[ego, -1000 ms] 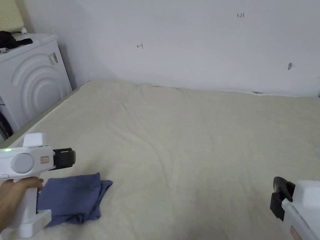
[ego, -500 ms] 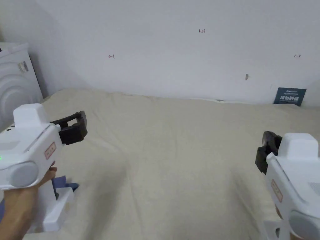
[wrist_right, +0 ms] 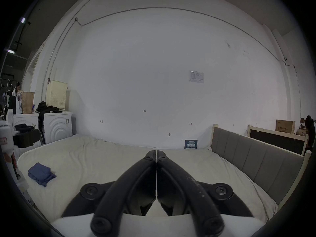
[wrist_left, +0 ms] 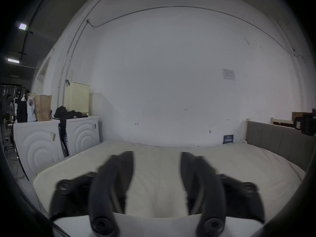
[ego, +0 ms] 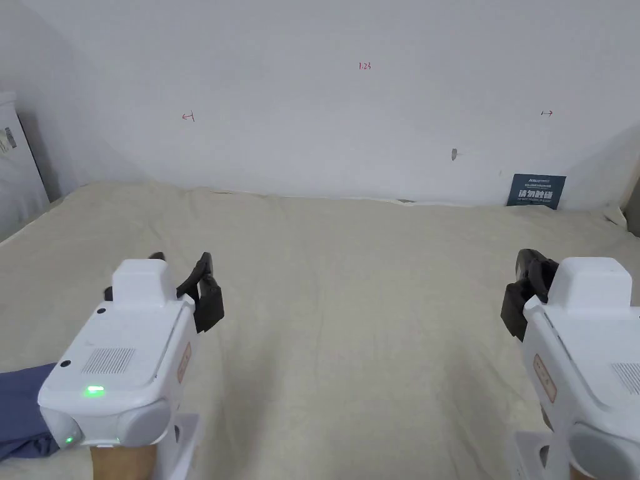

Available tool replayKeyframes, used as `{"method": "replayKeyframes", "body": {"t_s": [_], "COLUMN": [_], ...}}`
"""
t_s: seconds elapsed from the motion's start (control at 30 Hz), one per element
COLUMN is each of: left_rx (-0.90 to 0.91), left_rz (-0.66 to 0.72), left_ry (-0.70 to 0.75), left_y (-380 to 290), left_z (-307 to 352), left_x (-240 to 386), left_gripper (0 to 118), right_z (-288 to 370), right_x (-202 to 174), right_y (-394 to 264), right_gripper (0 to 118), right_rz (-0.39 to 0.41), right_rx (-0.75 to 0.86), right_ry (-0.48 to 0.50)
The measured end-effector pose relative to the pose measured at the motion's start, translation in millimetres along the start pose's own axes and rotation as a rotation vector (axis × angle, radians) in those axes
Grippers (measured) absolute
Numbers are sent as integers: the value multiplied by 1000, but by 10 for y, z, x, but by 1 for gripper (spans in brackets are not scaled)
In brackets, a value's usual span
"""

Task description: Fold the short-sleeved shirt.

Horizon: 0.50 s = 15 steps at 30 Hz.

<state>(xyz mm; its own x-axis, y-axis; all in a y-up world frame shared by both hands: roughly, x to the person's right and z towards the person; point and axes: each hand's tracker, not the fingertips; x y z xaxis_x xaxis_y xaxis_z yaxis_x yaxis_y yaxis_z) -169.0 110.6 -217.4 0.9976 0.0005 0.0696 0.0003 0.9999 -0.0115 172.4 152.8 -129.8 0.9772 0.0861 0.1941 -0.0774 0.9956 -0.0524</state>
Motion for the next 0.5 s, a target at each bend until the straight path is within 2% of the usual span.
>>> {"method": "replayKeyframes", "body": {"t_s": [0.03,0.5], "left_rx": [-4,-13], "left_rz": [4,-1], "left_ry": [-6,-49], "left_y": [-8,2], "left_z": [15,21], "left_x": [48,163], "left_gripper": [1,0], "right_z": [15,-13], "right_x": [8,214], "right_y": [-6,-167], "right_gripper": [3,3], "right_rz": [-2,-2], "right_rx": [1,-8], "right_ry": [-1,-27]}}
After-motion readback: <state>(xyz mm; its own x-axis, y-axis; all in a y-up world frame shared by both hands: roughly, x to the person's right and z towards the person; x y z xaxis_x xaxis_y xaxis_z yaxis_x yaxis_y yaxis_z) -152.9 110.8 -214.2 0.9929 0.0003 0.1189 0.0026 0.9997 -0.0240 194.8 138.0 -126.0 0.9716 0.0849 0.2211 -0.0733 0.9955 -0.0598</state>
